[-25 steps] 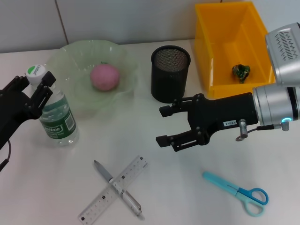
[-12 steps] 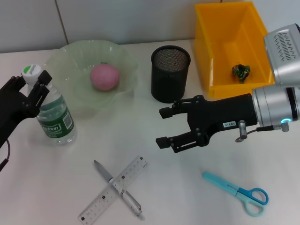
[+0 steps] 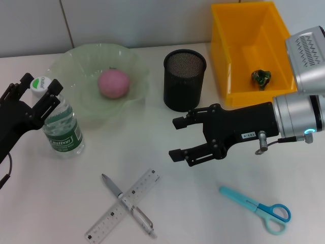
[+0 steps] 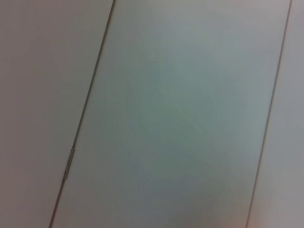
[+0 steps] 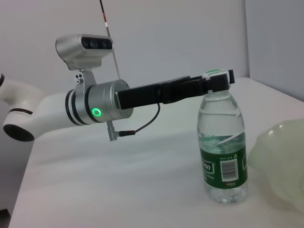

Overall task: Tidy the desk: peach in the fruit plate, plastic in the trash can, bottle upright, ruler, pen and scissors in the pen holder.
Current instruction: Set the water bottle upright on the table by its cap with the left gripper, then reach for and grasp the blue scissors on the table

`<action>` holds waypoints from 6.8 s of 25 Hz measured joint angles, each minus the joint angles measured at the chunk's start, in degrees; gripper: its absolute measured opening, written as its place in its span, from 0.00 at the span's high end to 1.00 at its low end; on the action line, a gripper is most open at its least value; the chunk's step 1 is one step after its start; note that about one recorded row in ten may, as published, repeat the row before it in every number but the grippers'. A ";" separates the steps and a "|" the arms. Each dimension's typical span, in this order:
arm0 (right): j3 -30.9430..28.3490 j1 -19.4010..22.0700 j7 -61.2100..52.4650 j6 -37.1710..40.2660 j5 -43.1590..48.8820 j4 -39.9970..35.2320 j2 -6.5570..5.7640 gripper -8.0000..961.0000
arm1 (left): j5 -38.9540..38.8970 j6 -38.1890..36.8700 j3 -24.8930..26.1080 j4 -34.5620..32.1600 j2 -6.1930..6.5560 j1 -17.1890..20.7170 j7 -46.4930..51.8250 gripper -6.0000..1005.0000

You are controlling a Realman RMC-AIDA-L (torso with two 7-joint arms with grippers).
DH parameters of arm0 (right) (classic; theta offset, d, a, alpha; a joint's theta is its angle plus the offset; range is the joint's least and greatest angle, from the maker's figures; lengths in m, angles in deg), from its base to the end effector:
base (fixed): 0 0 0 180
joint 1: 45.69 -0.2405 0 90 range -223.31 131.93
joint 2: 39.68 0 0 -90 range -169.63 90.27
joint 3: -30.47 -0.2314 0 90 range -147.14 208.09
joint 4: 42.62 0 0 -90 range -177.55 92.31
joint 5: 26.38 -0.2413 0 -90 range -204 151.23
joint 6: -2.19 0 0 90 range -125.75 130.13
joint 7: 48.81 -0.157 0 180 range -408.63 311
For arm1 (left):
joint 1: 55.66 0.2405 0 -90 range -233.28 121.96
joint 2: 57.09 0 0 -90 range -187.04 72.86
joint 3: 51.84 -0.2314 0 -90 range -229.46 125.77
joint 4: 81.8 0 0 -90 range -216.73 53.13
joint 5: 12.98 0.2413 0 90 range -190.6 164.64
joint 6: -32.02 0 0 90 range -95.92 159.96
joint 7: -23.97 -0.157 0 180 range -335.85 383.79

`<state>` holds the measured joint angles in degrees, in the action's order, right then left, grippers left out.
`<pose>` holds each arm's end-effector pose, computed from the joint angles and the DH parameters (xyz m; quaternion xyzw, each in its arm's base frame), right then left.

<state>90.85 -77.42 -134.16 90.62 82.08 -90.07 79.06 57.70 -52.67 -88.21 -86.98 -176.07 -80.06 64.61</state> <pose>0.1945 0.3574 -0.0179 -0.9743 0.1211 0.1838 0.0483 -0.3042 0.3170 -0.0168 -0.7621 -0.2439 -0.4398 0.4077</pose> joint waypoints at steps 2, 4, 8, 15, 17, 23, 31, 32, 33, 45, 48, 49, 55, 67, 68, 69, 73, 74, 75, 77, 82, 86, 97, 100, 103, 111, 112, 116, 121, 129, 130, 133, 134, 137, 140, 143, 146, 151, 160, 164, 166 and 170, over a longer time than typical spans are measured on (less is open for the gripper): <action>0.01 0.00 0.00 0.02 0.00 0.00 0.00 0.15 | 0.18 -0.57 -0.15 0.00 0.13 0.13 0.31 0.35; 0.01 0.00 0.00 0.05 0.00 0.00 0.00 0.15 | 0.27 -1.04 -0.17 -0.01 0.24 0.30 0.62 0.31; 0.01 0.00 -0.05 0.07 0.00 0.00 0.02 0.15 | 0.28 -3.81 -0.19 -0.59 0.39 1.28 0.99 0.12; 0.01 0.13 -0.56 0.26 0.00 -0.09 0.09 0.15 | 0.37 -12.41 -0.22 -4.70 0.61 4.87 5.99 0.13; -0.03 0.16 -0.90 0.59 0.00 -0.19 0.08 0.15 | 0.43 -15.28 -0.95 -7.09 0.69 6.31 9.96 0.13; -0.73 0.35 -1.63 1.31 -0.04 -0.45 -0.09 0.15 | 0.64 -18.29 -13.71 -20.15 0.88 9.79 22.43 0.13; -2.33 0.48 -2.92 2.36 -0.14 -0.89 -0.34 0.15 | 11.05 -17.70 -19.63 -32.79 0.74 8.16 33.83 0.13; -2.35 0.48 -3.11 2.41 -0.13 -0.96 -0.41 0.15 | 12.99 -17.40 -19.63 -33.27 0.72 7.34 34.78 0.13; -2.36 0.48 -3.35 2.54 -0.12 -1.13 -0.47 0.15 | 14.71 -17.09 -19.64 -33.65 0.69 6.46 35.69 0.13; -3.03 1.78 -8.88 4.90 0.53 -4.13 -2.21 0.15 | 26.55 -14.50 -19.88 -37.76 0.48 1.95 39.07 0.13; -3.15 2.10 -12.68 6.26 2.69 -6.98 -2.49 0.15 | 29.91 -11.03 -23.40 -39.99 0.38 1.09 39.60 0.13; -3.24 2.08 -14.73 6.94 4.15 -8.32 -2.52 0.15 | 29.91 -11.03 -23.40 -39.99 0.38 1.09 39.60 0.13; -2.87 -0.13 -36.39 14.19 16.53 -21.00 -2.18 0.15 | 30.06 -9.76 -26.51 -41.25 0.40 1.04 39.10 0.13; 12.55 -11.30 -63.26 22.56 42.81 -27.34 0.28 0.15 | 30.04 -8.72 -26.89 -41.57 0.41 0.88 37.28 0.13; 14.21 -11.75 -64.28 22.44 44.01 -27.20 0.39 0.15 | 30.06 -8.52 -26.90 -41.58 0.41 0.87 37.00 0.13; 14.21 -11.75 -64.28 22.44 44.01 -27.20 0.39 0.15 | 30.06 -8.52 -26.90 -41.58 0.41 0.87 37.00 0.13; 20.24 -12.78 -66.94 20.84 44.61 -26.29 0.43 0.15 | 30.16 -8.30 -26.92 -41.38 0.43 0.88 36.83 0.13; 21.41 -12.88 -67.26 20.37 44.63 -25.91 0.46 0.15 | 30.20 -8.26 -26.92 -41.35 0.44 0.87 36.82 0.13; 23.56 -13.04 -67.95 19.43 44.69 -24.97 0.54 0.15 | 30.23 -8.20 -26.89 -41.34 0.46 0.88 36.81 0.13; 24.65 -13.08 -68.29 18.94 44.73 -24.51 0.57 0.15 | 30.24 -8.18 -26.84 -41.30 0.49 0.88 36.81 0.13; 28.81 -11.36 -68.09 15.16 44.65 -24.91 0.65 0.15 | 30.42 -8.21 -26.62 -41.15 0.69 1.55 36.80 0.13; 29.40 -10.46 -67.14 13.95 43.84 -25.23 0.69 0.15 | 30.48 -8.68 -26.33 -41.37 0.86 2.36 36.74 0.13; 33.06 -7.97 -66.23 11.75 41.29 -26.12 0.83 0.15 | 30.49 -8.77 -26.29 -41.56 0.94 3.23 36.54 0.13; 34.00 -6.97 -66.15 10.80 41.30 -26.42 0.86 0.15 | 30.49 -8.79 -26.30 -41.58 0.94 3.23 36.53 0.13; 34.08 -6.49 -66.10 10.31 41.30 -26.57 0.87 0.15 | 30.48 -8.79 -26.30 -41.58 0.94 3.23 36.53 0.13; 34.60 -4.69 -66.46 8.43 41.29 -26.86 0.88 0.16 | 30.48 -8.65 -26.21 -41.31 0.94 3.32 36.52 0.13; 34.64 -4.63 -66.53 8.37 41.29 -26.89 0.88 0.16 | 30.48 -8.65 -26.19 -41.28 0.95 3.34 36.53 0.13; 34.64 -4.56 -66.62 8.32 41.31 -26.97 0.88 0.16 | 30.48 -8.61 -26.13 -41.29 0.94 3.40 36.52 0.13; 34.64 -4.49 -66.74 8.27 41.41 -26.99 0.88 0.16 | 30.48 -8.52 -26.12 -41.44 0.94 3.40 36.52 0.13; 34.64 -4.48 -66.75 8.23 41.65 -26.99 0.88 0.16 | 30.48 -8.47 -26.12 -41.40 0.94 3.14 36.53 0.13; 34.64 -4.48 -66.75 8.17 41.66 -26.99 0.88 0.16 | 30.48 -8.47 -26.12 -41.40 0.92 3.10 36.53 0.13; 34.64 -4.48 -66.74 8.10 41.66 -26.96 0.88 0.16 | 30.48 -8.44 -26.12 -41.41 0.88 2.96 36.52 0.13; 34.64 -4.48 -66.75 8.06 41.66 -26.95 0.88 0.16 | 30.48 -8.42 -26.12 -41.42 0.86 2.91 36.53 0.13; 34.70 -4.48 -66.74 7.99 41.66 -26.93 0.88 0.17 | 30.48 -8.38 -26.12 -41.40 0.86 2.80 36.53 0.13; 34.72 -4.53 -66.74 7.98 41.66 -26.98 0.88 0.18 | 30.48 -8.31 -25.75 -41.48 0.86 2.76 36.53 0.13; 34.72 -4.65 -66.74 7.98 41.66 -26.86 0.88 0.19 | 30.48 -8.29 -25.53 -41.49 0.85 2.77 36.40 0.13; 34.77 -4.98 -66.73 7.98 41.66 -26.08 0.82 0.22 | 30.48 -8.29 -25.47 -41.55 0.85 2.77 36.09 0.13; 34.83 -5.20 -66.72 7.98 41.56 -25.77 0.75 0.31 | 30.48 -8.29 -25.42 -41.58 0.85 2.65 36.02 0.13; 34.81 -5.27 -66.66 8.35 41.30 -25.73 0.70 0.51 | 30.22 -8.30 -25.42 -41.58 0.85 2.48 36.10 0.13; 34.81 -5.13 -66.66 8.60 41.30 -25.82 0.74 0.51 | 30.26 -8.30 -25.42 -41.58 0.85 2.45 36.16 0.13; 34.95 -4.98 -66.66 8.65 41.30 -25.84 0.79 0.51 | 30.30 -8.30 -25.42 -41.58 0.85 2.43 36.17 0.13; 35.62 -4.79 -66.66 8.66 41.30 -25.77 0.82 0.51 | 30.36 -8.36 -25.42 -41.58 0.85 2.43 36.18 0.13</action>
<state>126.46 -82.20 -200.82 99.28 123.38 -115.85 79.88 88.06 -61.03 -113.63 -128.56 -175.21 -77.63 100.79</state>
